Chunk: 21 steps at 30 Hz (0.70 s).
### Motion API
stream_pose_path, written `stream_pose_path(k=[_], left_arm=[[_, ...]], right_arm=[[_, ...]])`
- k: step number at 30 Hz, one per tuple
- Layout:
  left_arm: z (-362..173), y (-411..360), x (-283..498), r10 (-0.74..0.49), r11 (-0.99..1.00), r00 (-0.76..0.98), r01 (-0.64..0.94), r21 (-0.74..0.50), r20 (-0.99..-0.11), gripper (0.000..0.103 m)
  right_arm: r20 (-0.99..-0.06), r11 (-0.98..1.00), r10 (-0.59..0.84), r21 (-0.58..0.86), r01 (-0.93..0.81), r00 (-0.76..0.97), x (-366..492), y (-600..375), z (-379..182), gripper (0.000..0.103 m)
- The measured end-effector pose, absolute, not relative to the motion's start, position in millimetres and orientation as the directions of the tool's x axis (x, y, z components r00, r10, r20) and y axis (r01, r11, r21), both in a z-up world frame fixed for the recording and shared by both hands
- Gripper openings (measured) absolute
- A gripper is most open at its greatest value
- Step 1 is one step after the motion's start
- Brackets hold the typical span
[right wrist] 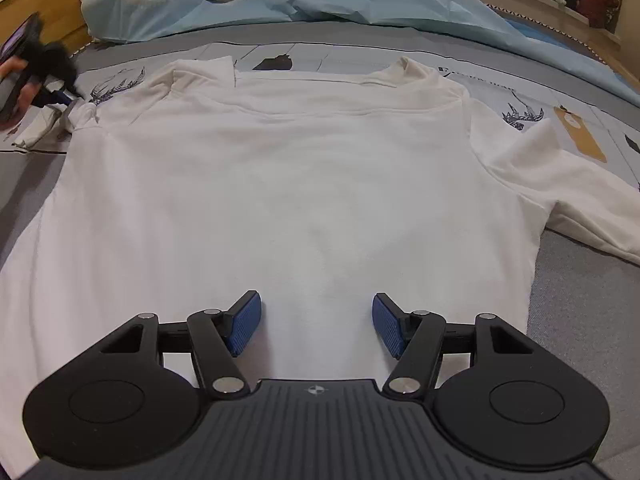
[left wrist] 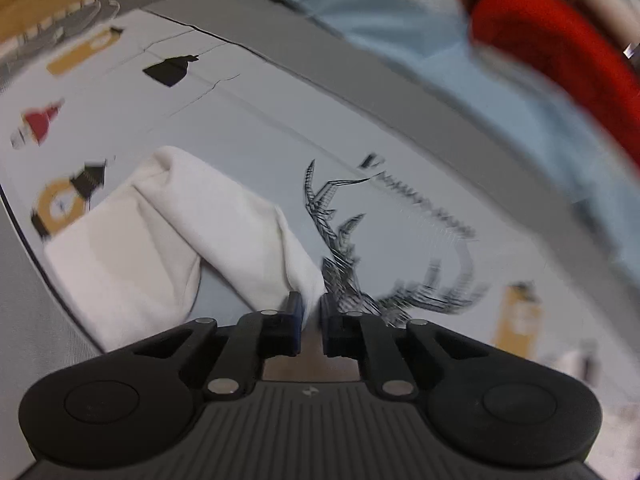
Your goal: Fold small clothes
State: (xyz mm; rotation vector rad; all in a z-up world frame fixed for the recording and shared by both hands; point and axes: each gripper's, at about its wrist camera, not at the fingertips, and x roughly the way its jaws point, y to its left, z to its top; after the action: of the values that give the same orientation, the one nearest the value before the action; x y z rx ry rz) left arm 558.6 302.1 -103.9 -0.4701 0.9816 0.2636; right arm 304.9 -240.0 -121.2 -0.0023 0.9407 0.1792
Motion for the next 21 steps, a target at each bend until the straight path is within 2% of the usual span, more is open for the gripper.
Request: stream_pose_path(k=[3,9,11,12,13,14,15,16,17,21], left_arm=[[-94.8,334.3,492.2,-0.067,0.845,0.610,-0.386,-0.369,-0.790,0.007],[-124.8,387.8,399.5,-0.033,0.829,0.509,-0.467,-0.308,-0.860,0.008],[-118.6,402.9,390.5,-0.065,0.783,0.538,-0.495,-0.377,-0.840,0.017],[-110.0,405.9,391.0,-0.081,0.763,0.571,-0.492,-0.419,-0.817,0.035],[-99.6,405.2,397.7,-0.083,0.753,0.599,-0.486,-0.444,-0.797,0.059],[-90.2,402.4,407.5,-0.070,0.753,0.610,-0.487,-0.443,-0.789,0.072],[-80.0,397.2,420.0,-0.042,0.757,0.624,-0.490,-0.433,-0.780,0.090],[-69.7,390.2,435.8,-0.007,0.760,0.638,-0.497,-0.418,-0.770,0.097],[-63.6,383.8,452.7,0.008,0.757,0.639,-0.507,-0.413,-0.769,0.100],[-70.4,364.6,524.8,0.005,0.717,0.590,-0.565,-0.409,-0.807,0.102]], right_arm=[[-0.805,0.985,0.167,0.108,-0.137,0.569,305.1,-244.9,-118.4,0.064],[-0.801,0.986,0.166,0.129,-0.106,0.575,307.8,-246.9,-116.4,0.063],[-0.800,0.987,0.159,0.118,-0.107,0.578,307.9,-244.0,-117.1,0.064],[-0.800,0.987,0.158,0.116,-0.109,0.579,307.6,-242.6,-117.5,0.064],[-0.800,0.987,0.158,0.115,-0.110,0.579,307.4,-241.4,-117.7,0.064],[-0.800,0.987,0.158,0.114,-0.111,0.579,307.3,-240.7,-118.1,0.064],[-0.800,0.987,0.157,0.112,-0.113,0.579,307.2,-239.6,-118.6,0.064],[-0.800,0.987,0.156,0.109,-0.116,0.579,307.2,-238.4,-119.2,0.064],[-0.800,0.988,0.152,0.101,-0.121,0.581,307.2,-236.8,-120.3,0.064],[-0.795,0.988,0.134,0.060,-0.142,0.592,309.3,-231.2,-122.9,0.064]])
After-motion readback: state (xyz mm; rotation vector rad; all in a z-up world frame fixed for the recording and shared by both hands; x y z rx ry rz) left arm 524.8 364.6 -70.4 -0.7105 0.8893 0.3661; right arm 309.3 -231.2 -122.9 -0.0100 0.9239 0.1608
